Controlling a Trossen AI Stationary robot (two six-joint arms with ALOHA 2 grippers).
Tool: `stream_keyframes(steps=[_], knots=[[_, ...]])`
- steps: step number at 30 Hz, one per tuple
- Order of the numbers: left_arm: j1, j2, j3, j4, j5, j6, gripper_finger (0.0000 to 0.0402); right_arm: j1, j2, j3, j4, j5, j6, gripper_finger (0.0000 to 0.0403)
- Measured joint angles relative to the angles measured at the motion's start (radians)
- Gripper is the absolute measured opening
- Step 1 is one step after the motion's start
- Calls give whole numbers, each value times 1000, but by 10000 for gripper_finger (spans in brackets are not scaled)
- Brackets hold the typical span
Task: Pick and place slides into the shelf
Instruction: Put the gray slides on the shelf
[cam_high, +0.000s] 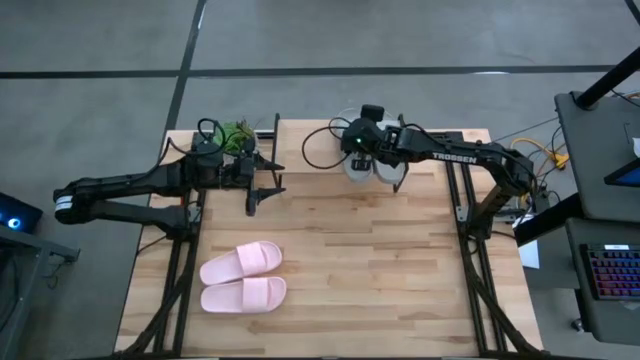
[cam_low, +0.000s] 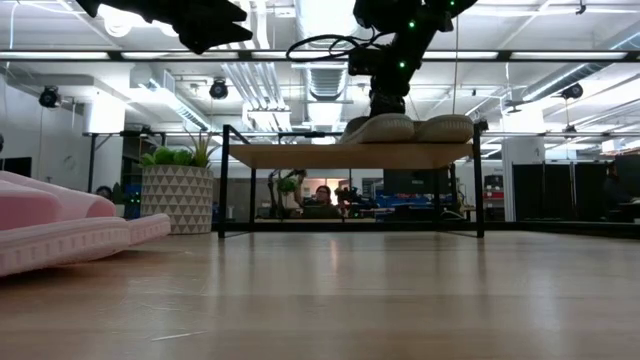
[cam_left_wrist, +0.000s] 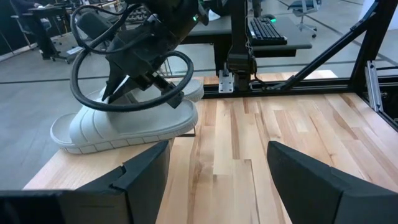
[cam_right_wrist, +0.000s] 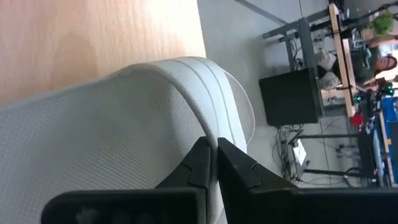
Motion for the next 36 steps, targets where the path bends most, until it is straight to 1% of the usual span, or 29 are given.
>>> stream_keyframes(steps=[4, 10, 14, 15, 21, 25, 29, 36], knots=[[0, 0, 0, 0, 0, 0, 254, 0, 0, 0, 8, 24, 22, 10], [0, 0, 0, 0, 0, 0, 254, -9, 0, 0, 14, 27, 32, 9], [0, 0, 0, 0, 0, 0, 254, -11, 0, 0, 16, 92, 15, 9], [0, 0, 0, 0, 0, 0, 254, -11, 0, 0, 15, 95, 5, 9], [0, 0, 0, 0, 0, 0, 254, -10, 0, -2, 2, 90, -8, 9], [0, 0, 0, 0, 0, 0, 254, -11, 0, -4, -1, 47, -8, 10], [0, 0, 0, 0, 0, 0, 254, -11, 0, -4, -3, 43, -10, 23], [0, 0, 0, 0, 0, 0, 254, -10, 1, -6, -12, 49, -3, 66]])
